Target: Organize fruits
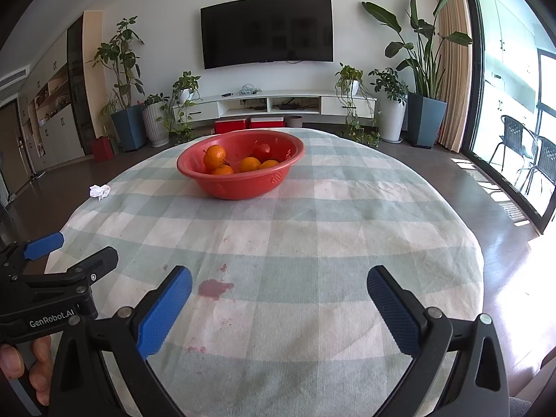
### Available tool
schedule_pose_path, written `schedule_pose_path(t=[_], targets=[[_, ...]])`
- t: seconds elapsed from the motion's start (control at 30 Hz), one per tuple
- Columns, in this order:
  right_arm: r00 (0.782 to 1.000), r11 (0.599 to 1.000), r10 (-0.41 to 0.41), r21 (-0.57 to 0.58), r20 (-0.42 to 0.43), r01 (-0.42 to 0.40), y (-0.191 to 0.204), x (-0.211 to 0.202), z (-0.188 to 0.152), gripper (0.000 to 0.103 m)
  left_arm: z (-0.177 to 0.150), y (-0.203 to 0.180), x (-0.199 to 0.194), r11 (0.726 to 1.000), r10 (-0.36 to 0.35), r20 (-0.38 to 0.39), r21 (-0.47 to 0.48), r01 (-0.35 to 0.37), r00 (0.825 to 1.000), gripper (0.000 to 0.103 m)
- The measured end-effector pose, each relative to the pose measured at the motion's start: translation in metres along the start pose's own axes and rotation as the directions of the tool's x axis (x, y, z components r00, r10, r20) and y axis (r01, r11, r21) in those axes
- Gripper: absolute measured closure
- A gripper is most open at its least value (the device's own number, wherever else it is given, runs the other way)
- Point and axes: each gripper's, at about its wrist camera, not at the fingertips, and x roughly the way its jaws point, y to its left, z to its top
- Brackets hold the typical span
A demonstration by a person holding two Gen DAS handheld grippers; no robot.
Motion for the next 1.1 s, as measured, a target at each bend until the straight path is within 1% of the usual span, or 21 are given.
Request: schedule_pose_path(t=[0.63,1.1], targets=[[1.000,1.000,-0.005,0.000,-0.004,0.005,0.001,0.001,0.001,0.000,0.000,0.000,0.001,1.000,-0.002,-0.001,0.003,0.002,1.000,0.000],[1.000,1.000,-0.026,0.002,-0.017,0.026,-0.015,-0.009,-0.006,0.000,-0.002,0.001,0.002,1.000,0.006,0.004,0.002,-0.006,1.000,0.000]])
